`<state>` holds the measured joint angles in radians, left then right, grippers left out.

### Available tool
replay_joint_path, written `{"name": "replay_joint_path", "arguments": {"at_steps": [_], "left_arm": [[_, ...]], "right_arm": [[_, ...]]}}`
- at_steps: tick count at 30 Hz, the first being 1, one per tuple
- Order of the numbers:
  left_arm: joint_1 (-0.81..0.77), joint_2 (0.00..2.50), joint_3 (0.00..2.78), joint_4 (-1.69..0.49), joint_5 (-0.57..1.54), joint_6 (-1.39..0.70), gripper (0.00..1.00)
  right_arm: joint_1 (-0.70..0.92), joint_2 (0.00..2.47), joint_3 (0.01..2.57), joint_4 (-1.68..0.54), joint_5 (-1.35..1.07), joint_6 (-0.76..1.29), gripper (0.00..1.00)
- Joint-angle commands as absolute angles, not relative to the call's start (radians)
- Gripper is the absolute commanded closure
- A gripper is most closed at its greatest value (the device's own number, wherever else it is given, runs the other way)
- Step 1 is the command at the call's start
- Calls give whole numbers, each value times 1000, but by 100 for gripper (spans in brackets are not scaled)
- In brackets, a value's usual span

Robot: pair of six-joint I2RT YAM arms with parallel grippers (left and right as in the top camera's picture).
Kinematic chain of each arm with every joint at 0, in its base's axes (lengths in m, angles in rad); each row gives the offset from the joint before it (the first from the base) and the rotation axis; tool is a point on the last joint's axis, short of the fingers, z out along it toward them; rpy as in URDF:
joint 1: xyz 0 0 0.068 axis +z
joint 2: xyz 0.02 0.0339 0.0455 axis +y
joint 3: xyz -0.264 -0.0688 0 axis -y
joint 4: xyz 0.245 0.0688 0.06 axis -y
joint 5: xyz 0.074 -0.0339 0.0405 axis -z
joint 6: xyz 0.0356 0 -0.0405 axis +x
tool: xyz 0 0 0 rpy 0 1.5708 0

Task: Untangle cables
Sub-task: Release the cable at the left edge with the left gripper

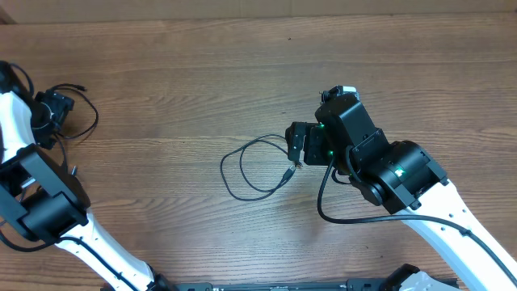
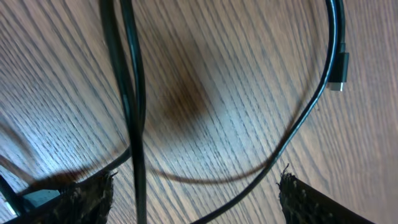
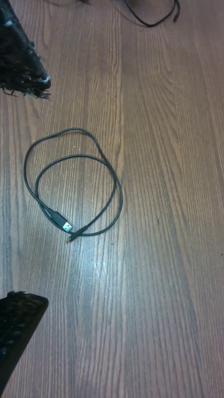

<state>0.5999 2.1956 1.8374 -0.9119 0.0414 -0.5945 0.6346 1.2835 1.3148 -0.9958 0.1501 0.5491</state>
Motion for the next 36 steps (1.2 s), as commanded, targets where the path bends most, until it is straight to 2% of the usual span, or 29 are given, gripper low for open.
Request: {"name": "replay_joint_path", "arguments": {"at_steps": [1, 7, 9, 15, 19, 23, 28, 30, 31, 32, 34, 35, 36], "left_arm": [[588, 2194, 1852, -907, -72, -607, 15], [587, 2221, 1851, -915, -144, -606, 21], [587, 2241, 1851, -910, -145, -606, 29], [587, 2321, 1851, -860, -111, -606, 58], [591, 2333, 1854, -796, -113, -606, 94], [612, 2316, 1931, -765, -48, -606, 96], [635, 2312, 2045, -795, -70, -581, 95], [642, 2312, 2072, -817, -87, -568, 90], [646, 2312, 2081, -828, -97, -560, 83], [649, 2312, 2084, -838, -105, -560, 67], [655, 2312, 2084, -860, -104, -561, 22], [657, 2311, 2084, -877, -99, -561, 5], [658, 2311, 2084, -893, -87, -561, 0]], "right_arm": [[631, 1280, 1330, -994, 164, 553, 0], [631, 1280, 1330, -994, 164, 553, 0], [631, 1280, 1330, -994, 164, 553, 0], [631, 1280, 1330, -994, 164, 553, 0], [631, 1280, 1330, -994, 164, 553, 0], [631, 1280, 1330, -994, 164, 553, 0], [631, 1280, 1330, -994, 164, 553, 0], [631, 1280, 1330, -994, 164, 553, 0], [631, 1280, 1330, -994, 164, 553, 0], [631, 1280, 1330, -994, 164, 553, 0], [631, 1280, 1330, -994, 164, 553, 0], [631, 1280, 1330, -994, 164, 553, 0], [631, 1280, 1330, -995, 164, 553, 0]]}}
